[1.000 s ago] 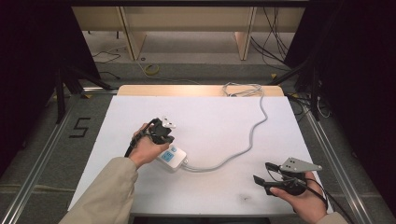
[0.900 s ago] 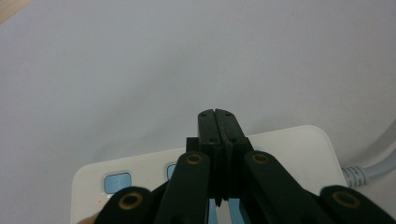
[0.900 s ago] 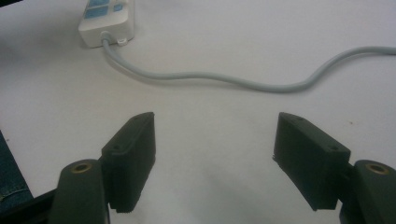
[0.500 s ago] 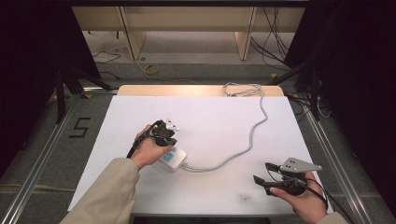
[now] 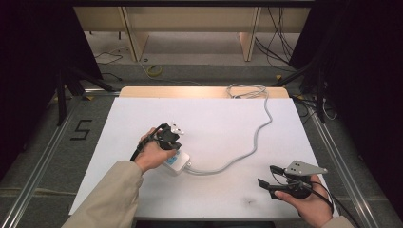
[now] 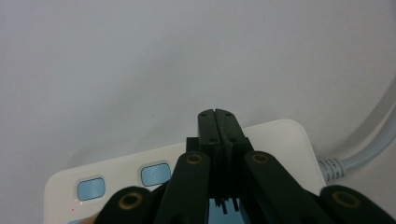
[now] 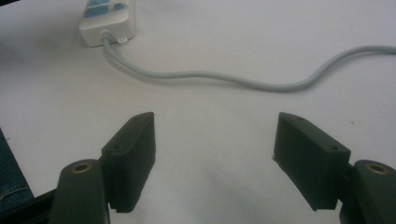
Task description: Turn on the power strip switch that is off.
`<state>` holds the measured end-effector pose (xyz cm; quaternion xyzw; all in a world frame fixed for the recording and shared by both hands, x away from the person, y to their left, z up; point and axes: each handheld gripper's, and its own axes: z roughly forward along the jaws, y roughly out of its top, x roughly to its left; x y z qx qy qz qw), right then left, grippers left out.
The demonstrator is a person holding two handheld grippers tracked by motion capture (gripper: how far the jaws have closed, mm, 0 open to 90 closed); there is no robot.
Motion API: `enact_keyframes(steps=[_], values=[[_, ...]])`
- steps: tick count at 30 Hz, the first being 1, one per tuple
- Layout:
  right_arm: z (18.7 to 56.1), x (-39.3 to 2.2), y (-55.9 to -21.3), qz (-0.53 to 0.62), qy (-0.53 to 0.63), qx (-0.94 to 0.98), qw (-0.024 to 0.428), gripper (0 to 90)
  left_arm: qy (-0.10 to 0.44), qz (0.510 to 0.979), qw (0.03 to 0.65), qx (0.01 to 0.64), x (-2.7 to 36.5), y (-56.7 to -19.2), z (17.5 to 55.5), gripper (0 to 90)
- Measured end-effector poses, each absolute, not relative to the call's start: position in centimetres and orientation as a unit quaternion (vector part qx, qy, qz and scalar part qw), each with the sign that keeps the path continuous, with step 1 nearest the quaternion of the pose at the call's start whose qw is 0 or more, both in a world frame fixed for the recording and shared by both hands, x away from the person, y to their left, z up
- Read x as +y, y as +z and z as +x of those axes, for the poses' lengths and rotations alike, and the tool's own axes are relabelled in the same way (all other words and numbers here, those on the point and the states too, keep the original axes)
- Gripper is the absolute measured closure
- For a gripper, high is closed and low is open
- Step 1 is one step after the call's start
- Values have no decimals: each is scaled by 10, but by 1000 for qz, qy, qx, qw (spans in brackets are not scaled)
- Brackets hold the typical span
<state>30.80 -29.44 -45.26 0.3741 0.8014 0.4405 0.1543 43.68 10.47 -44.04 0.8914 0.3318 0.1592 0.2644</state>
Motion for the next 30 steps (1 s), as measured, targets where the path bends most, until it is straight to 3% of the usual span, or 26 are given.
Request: enact_keyframes(steps=[30], values=[[308,-294,-452,374,441,801,155,301,139,903,248,322,103,-443,435,899]])
